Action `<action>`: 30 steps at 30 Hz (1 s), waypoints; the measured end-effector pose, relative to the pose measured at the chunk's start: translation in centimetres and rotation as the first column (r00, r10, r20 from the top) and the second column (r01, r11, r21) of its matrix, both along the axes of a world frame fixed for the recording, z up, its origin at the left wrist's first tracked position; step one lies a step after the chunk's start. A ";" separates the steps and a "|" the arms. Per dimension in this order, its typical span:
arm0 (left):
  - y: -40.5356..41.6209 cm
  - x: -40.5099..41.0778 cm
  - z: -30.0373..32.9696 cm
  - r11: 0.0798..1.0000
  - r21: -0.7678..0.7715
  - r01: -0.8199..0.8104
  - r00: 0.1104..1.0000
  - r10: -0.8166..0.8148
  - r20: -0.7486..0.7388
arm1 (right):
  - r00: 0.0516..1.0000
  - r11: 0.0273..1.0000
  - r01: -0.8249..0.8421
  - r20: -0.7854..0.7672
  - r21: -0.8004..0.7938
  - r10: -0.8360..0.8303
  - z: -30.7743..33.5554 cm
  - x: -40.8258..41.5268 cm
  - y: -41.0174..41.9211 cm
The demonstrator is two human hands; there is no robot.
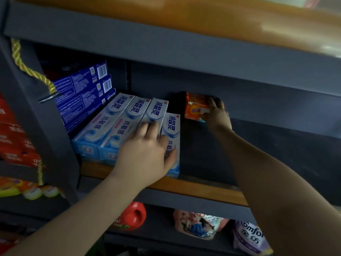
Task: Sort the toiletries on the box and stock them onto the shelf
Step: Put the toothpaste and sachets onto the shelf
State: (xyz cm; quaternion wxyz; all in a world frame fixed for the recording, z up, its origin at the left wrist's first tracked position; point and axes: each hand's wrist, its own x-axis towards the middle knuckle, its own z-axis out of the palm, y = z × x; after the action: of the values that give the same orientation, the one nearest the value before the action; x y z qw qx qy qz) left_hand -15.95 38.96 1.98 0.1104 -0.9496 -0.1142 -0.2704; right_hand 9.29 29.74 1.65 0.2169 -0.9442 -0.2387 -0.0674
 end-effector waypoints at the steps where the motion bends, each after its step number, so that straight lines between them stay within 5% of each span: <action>1: 0.0 -0.1 0.0 1.000 0.000 0.010 1.000 -0.010 -0.005 | 1.000 1.000 0.007 0.001 -0.006 -0.007 0.1 -0.6 -0.4; 7: -0.1 -0.4 0.7 0.994 0.005 0.110 0.994 -0.110 -0.001 | 0.992 0.995 -0.088 0.084 -0.041 0.091 2.5 -7.1 -5.6; 11: -1.5 -0.9 0.2 0.909 0.064 0.413 0.910 -0.408 -0.070 | 0.949 0.939 -0.274 0.215 0.209 0.229 3.1 -14.0 -9.9; 19: -3.8 -2.2 0.3 0.960 -0.084 0.267 0.923 -0.279 -0.266 | 0.898 0.890 -0.405 0.272 0.209 0.345 0.2 -22.5 -14.6; 25: -8.7 -8.0 -3.1 0.897 -0.173 0.407 0.902 -0.424 -0.078 | 0.925 0.954 -0.280 -0.236 0.107 0.298 -5.1 -26.4 -20.9; 30: -13.2 -12.4 -10.9 0.804 -0.495 0.330 0.810 -0.511 -0.289 | 0.821 0.935 -0.288 -0.556 -0.208 0.129 -12.5 -29.9 -25.9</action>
State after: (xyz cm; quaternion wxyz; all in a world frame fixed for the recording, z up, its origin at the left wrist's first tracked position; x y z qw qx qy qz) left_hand -28.31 25.78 -8.88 -0.1401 -0.9860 0.0744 -0.0524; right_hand -20.62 3.80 -10.82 0.1439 -0.9141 -0.2787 0.2570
